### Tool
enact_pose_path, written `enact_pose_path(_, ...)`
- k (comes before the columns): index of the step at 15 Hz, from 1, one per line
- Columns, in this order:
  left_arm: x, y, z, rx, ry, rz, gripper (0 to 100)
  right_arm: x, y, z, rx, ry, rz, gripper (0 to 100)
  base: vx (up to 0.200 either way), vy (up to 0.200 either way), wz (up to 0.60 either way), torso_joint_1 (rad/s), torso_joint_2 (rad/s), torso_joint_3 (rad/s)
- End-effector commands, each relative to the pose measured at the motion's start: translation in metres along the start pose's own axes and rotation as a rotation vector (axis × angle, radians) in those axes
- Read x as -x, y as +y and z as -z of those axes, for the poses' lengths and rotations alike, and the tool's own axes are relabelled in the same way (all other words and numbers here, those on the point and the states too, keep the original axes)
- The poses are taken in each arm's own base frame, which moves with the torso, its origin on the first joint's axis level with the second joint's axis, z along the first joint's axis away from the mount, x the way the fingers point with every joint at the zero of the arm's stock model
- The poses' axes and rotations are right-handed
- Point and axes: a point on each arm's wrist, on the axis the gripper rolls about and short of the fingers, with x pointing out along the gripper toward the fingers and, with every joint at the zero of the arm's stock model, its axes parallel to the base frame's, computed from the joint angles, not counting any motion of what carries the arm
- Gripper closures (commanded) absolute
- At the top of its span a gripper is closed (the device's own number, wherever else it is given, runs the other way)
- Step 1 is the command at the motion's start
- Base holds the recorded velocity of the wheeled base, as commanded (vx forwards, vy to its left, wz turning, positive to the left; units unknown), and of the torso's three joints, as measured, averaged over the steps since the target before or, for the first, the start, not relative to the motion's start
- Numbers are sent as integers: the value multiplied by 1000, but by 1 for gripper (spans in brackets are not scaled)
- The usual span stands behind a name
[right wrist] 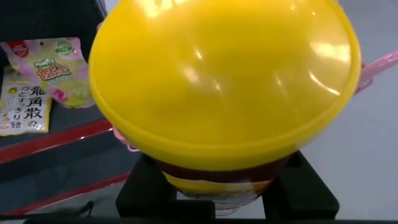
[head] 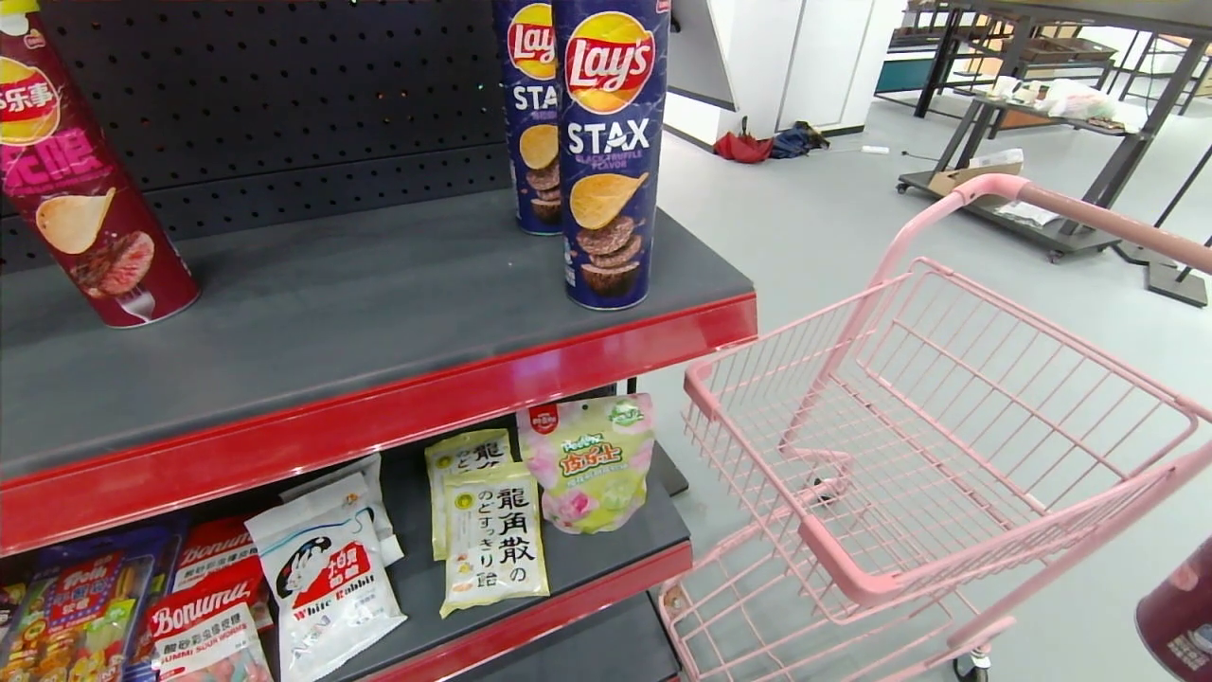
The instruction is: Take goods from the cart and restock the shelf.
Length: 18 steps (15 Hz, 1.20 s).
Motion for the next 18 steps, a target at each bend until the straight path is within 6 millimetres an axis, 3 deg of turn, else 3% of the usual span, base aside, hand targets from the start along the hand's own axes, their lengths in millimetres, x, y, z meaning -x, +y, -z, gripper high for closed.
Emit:
enact_pose_path(1, 0, 0, 0, 0, 0, -1, 0, 9, 0, 4, -4, -35, 6, 100, 0, 0, 0, 0, 0, 0)
enact_pose_path(7, 0, 0, 0, 0, 0, -1, 0, 9, 0, 5, -4, -31, 8, 100, 0, 0, 0, 20, -72, -50)
enact_pose_path(18, 0, 0, 0, 0, 0, -1, 0, 0, 0, 3, 0, 3, 0, 100, 0, 0, 0, 179, -530, -352)
